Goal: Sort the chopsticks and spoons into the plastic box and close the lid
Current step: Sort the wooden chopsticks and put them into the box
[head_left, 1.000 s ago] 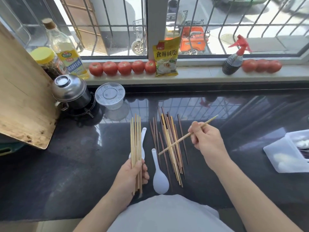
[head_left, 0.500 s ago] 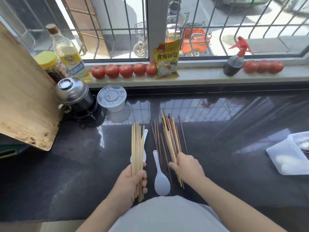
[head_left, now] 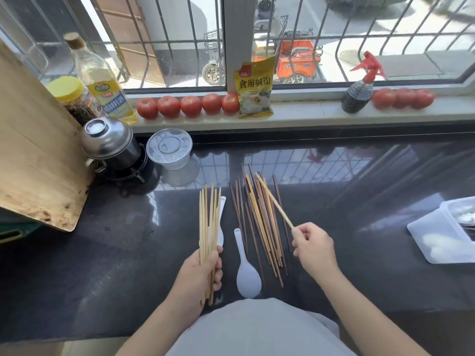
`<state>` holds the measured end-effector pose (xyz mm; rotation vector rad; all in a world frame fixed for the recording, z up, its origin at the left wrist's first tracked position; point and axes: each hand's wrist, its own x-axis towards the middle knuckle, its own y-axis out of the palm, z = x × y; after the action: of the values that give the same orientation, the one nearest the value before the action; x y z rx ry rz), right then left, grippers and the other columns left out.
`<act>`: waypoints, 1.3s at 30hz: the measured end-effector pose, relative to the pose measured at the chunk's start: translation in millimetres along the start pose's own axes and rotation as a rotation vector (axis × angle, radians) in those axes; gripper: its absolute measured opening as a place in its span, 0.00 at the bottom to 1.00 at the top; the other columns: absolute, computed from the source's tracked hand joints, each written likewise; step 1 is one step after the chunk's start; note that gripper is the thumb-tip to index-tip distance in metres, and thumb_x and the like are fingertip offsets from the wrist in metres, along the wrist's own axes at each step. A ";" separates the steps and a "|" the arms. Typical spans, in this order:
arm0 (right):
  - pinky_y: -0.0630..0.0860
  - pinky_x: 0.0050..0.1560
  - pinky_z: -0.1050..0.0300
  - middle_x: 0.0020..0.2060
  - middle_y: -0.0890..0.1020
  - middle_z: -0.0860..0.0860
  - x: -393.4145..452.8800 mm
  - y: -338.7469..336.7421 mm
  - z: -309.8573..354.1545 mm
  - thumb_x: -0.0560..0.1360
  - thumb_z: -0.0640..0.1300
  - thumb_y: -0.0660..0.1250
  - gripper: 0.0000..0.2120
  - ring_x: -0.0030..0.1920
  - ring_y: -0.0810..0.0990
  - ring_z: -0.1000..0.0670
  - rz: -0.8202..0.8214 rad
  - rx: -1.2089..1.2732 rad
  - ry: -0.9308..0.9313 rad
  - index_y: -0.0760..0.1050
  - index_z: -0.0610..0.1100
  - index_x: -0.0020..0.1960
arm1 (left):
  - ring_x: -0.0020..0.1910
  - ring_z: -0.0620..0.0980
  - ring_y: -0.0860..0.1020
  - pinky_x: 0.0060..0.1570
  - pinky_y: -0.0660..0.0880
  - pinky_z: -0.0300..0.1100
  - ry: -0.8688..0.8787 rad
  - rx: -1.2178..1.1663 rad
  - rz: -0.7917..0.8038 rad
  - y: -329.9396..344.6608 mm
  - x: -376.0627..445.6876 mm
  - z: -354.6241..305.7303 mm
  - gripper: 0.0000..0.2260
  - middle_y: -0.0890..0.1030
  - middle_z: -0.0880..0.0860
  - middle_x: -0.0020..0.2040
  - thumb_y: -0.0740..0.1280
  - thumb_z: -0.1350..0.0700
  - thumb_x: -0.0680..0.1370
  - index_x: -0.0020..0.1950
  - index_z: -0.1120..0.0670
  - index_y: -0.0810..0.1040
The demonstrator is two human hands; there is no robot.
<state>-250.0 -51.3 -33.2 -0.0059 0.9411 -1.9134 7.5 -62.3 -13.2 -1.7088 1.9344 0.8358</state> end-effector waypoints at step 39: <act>0.77 0.57 0.49 0.52 0.82 0.45 -38.4 54.2 84.8 0.83 0.46 0.65 0.14 0.52 0.81 0.46 0.949 0.642 0.075 0.74 0.40 0.64 | 0.30 0.50 0.63 0.32 0.65 0.40 -0.113 0.068 0.396 3.6 -4.4 5.7 0.12 0.67 0.52 0.33 0.70 0.51 0.80 0.46 0.57 0.73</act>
<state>-156.4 -86.1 7.5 0.7572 0.2276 -1.2256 4.2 -55.1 -13.8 -1.2275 2.2284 0.9663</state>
